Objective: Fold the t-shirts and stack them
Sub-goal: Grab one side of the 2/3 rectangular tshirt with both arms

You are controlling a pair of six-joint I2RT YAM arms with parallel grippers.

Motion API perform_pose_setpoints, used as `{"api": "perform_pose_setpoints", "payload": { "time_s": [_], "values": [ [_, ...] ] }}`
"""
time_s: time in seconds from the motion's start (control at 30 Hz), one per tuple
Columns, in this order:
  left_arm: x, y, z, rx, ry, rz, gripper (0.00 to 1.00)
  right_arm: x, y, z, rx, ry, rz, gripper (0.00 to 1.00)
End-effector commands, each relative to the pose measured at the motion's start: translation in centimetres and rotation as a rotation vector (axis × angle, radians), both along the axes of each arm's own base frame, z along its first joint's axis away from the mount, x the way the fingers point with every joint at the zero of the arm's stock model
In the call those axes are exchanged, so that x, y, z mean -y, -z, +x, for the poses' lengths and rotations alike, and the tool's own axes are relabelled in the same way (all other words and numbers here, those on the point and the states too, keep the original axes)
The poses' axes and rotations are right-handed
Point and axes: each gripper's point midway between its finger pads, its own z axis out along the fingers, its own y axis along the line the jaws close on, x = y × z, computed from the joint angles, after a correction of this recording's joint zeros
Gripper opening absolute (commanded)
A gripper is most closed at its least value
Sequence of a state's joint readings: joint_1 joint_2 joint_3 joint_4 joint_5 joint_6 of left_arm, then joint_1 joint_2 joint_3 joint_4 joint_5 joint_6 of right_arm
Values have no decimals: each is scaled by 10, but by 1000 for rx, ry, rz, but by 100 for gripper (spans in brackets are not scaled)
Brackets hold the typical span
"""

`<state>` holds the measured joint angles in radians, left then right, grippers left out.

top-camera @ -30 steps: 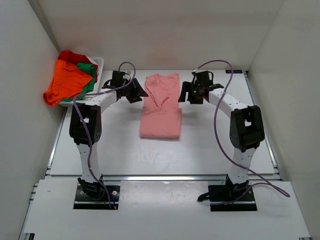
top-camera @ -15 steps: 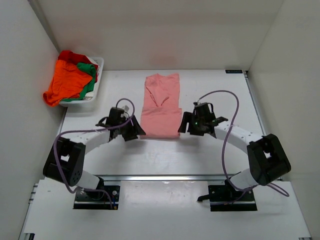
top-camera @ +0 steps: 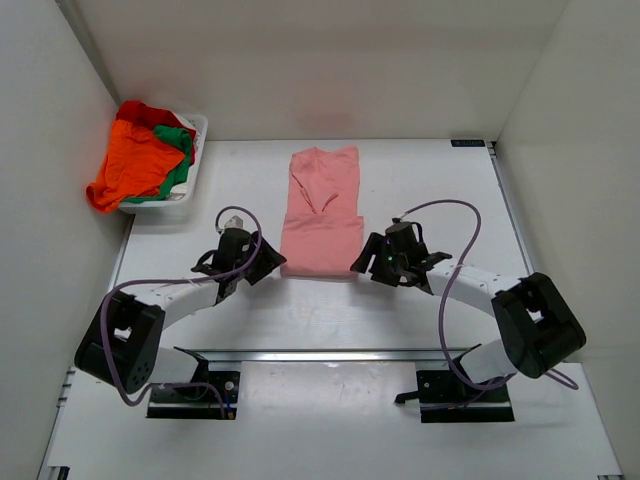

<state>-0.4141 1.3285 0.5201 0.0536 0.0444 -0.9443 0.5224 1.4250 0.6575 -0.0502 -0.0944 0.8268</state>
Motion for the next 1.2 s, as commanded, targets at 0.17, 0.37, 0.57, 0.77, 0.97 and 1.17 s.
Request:
{"api": "perform_pose_setpoints", "payload": {
  "time_s": [0.17, 0.37, 0.57, 0.77, 0.97, 1.17],
  "values": [
    [16, 14, 12, -19, -32, -23, 65, -24, -7, 21, 38, 41, 113, 57],
    [23, 28, 15, -56, -23, -30, 23, -29, 10, 16, -8, 12, 108, 13],
    [25, 33, -25, -130, 107, 27, 0, -24, 6, -9, -35, -80, 9, 0],
    [5, 37, -111, -215, 171, 6, 0, -10, 3, -77, -74, -191, -48, 0],
    [3, 30, -164, -223, 177, -122, 0, -11, -2, -146, -124, -274, -8, 0],
    [-9, -3, -169, -135, 133, -184, 0, -19, -27, -175, -101, -318, 42, 0]
  ]
}}
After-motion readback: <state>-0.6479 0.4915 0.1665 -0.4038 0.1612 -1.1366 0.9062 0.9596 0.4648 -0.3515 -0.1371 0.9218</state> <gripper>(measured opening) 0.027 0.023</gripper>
